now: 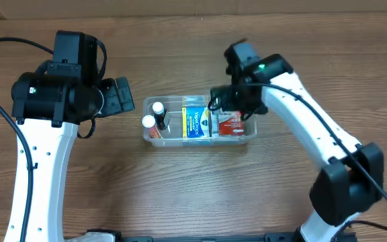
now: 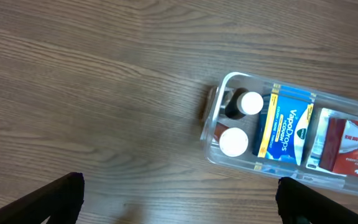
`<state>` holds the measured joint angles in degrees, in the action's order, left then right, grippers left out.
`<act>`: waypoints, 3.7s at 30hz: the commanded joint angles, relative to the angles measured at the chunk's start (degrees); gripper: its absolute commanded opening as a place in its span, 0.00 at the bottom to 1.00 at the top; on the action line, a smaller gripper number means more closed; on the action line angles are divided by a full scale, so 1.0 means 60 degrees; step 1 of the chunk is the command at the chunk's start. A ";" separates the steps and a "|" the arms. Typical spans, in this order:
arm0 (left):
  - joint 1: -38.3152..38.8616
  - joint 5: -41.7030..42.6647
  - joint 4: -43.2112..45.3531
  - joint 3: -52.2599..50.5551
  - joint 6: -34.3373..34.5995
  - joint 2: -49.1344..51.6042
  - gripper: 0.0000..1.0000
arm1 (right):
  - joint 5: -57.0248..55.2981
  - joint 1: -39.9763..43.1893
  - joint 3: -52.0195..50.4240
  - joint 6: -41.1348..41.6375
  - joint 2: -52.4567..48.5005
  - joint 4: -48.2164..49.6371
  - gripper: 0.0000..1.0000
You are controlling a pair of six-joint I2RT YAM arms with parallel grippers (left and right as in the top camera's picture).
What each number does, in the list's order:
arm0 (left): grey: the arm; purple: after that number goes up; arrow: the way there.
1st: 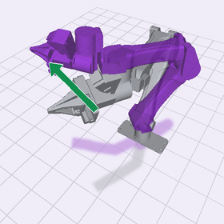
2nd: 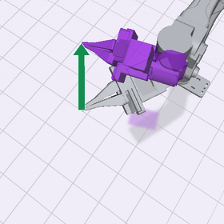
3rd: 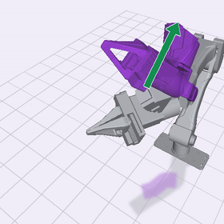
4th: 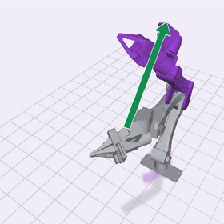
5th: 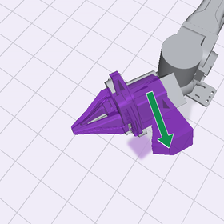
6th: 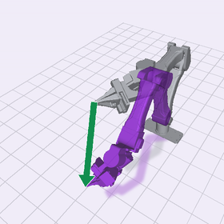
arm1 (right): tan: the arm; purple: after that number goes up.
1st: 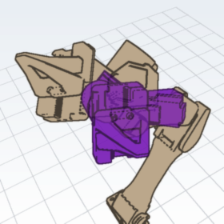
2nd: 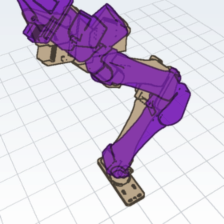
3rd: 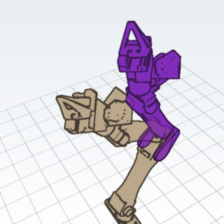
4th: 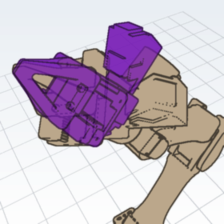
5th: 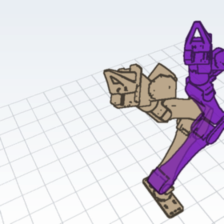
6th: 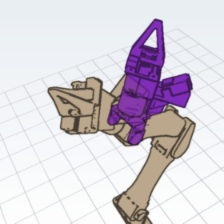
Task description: Pack container
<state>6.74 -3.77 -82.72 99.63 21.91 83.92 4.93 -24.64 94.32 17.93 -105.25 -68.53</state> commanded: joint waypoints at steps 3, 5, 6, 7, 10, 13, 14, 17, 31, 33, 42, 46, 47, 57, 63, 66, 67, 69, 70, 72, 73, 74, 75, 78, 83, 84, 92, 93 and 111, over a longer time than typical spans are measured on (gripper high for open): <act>-0.0058 -0.0463 0.0222 0.0080 -0.0193 0.0015 1.00 | -0.1898 0.1107 0.1173 -0.0397 0.1741 0.0076 1.00; -0.0058 -0.0441 0.0244 0.0080 -0.0299 0.0011 1.00 | -0.1727 0.1672 0.1169 -0.0481 0.2036 -0.0433 1.00; -0.0055 -0.0430 0.0240 0.0080 -0.0299 -0.0040 1.00 | -0.1581 0.1818 0.1166 -0.0481 0.2208 -0.0637 1.00; 0.0025 -0.0433 0.0211 0.0080 -0.0299 -0.0211 1.00 | -0.1566 0.1883 0.1158 -0.0481 0.2488 -0.0823 1.00; 0.0415 -0.0576 0.0306 -0.0182 -0.0441 -0.1253 1.00 | -0.1712 0.1858 0.0710 -0.0404 0.3752 -0.0696 1.00; 0.1217 -0.1326 0.0933 -0.1504 -0.0441 -0.3337 1.00 | -0.1741 0.1858 -0.0994 -0.0233 0.5952 0.0106 1.00; 0.1428 -0.1472 0.1235 -0.2204 -0.0437 -0.4178 1.00 | -0.1741 0.1858 -0.1880 -0.0237 0.6805 0.0430 1.00; 0.1504 -0.1490 0.1654 -0.4302 0.0299 -0.6612 1.00 | -0.1738 0.1861 -0.5209 -0.0259 0.9774 0.1603 1.00; 0.1504 -0.1402 0.1257 -0.5654 0.0495 -0.7613 1.00 | -0.1738 0.1861 -0.7318 -0.0233 1.2309 0.0004 1.00; 0.1504 -0.1402 0.1257 -0.5654 0.0495 -0.7613 1.00 | -0.1738 0.1861 -0.7318 -0.0233 1.2309 0.0004 1.00; 0.1504 -0.1402 0.1257 -0.5654 0.0495 -0.7613 1.00 | -0.1887 0.2044 -0.9759 -0.0965 1.5402 0.2393 1.00; 0.1504 -0.1402 0.1257 -0.5654 0.0495 -0.7613 1.00 | -0.1887 0.2098 -1.2546 -0.1002 1.7482 0.4914 1.00; 0.1504 -0.1406 0.1257 -0.5654 0.0495 -0.7613 1.00 | -0.1887 0.2157 -1.3107 -0.1005 1.7489 0.5872 1.00; 0.1504 -0.1402 0.1253 -0.5654 0.0495 -0.7613 1.00 | -0.1814 0.2495 -1.5642 -0.1931 1.7515 1.0728 1.00; 0.1504 -0.1402 0.1257 -0.5654 0.0495 -0.7613 1.00 | -0.1814 0.2495 -1.5642 -0.1931 1.7515 1.0728 1.00; 0.1504 -0.1402 0.1257 -0.5654 0.0495 -0.7613 1.00 | -0.1814 0.2495 -1.5642 -0.1931 1.7515 1.0728 1.00; 0.1504 -0.1402 0.1257 -0.5654 0.0495 -0.7613 1.00 | -0.1814 0.2495 -1.5642 -0.1931 1.7515 1.0728 1.00; 0.1504 -0.1402 0.1257 -0.5654 0.0495 -0.7613 1.00 | -0.1814 0.2495 -1.5642 -0.1931 1.7515 1.0728 1.00; 0.1504 -0.1402 0.1257 -0.5654 0.0495 -0.7613 1.00 | -0.1814 0.2495 -1.5642 -0.1931 1.7515 1.0728 1.00; 0.1504 -0.1402 0.1257 -0.5654 0.0495 -0.7617 1.00 | -0.1814 0.2495 -1.5642 -0.1931 1.7515 1.0728 1.00; 0.1494 -0.1402 0.1257 -0.5654 0.0495 -0.7617 1.00 | -0.1814 0.2495 -1.5642 -0.1931 1.7515 1.0728 1.00; 0.1490 -0.1402 0.1257 -0.5654 0.0495 -0.7635 1.00 | -0.1814 0.2495 -1.5642 -0.1931 1.7515 1.0728 1.00; 0.1486 -0.1464 0.1162 -0.5654 0.0342 -0.7697 1.00 | -0.1814 0.2495 -1.5642 -0.1931 1.7515 1.0728 1.00; 0.1115 -0.1472 0.1355 -0.6207 -0.0266 -0.8429 1.00 | -0.1814 0.2495 -1.5642 -0.1931 1.7515 1.0728 1.00; 0.0047 -0.0295 0.4867 -1.0378 -0.1993 -1.0972 1.00 | -0.1814 0.2495 -1.5642 -0.1931 1.7515 1.0728 1.00; -0.0015 0.0164 0.6171 -1.1719 -0.2499 -1.1679 1.00 | -0.1814 0.2495 -1.5642 -0.1931 1.7515 1.0728 1.00; -0.0466 0.0754 1.3347 -1.6425 -0.3071 -1.3956 1.00 | -0.1814 0.2495 -1.5642 -0.1931 1.7515 1.0728 1.00; -0.0477 0.0812 1.3504 -1.6568 -0.3224 -1.3948 1.00 | -0.1814 0.2495 -1.5642 -0.1931 1.7515 1.0728 1.00; -0.0484 0.0809 1.3056 -1.6560 -0.3475 -1.3934 1.00 | -0.1814 0.2495 -1.5642 -0.1931 1.7515 1.0728 1.00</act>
<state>4.36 0.47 -4.34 0.49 2.52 0.91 -6.15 -10.11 1.04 6.59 -0.62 -4.51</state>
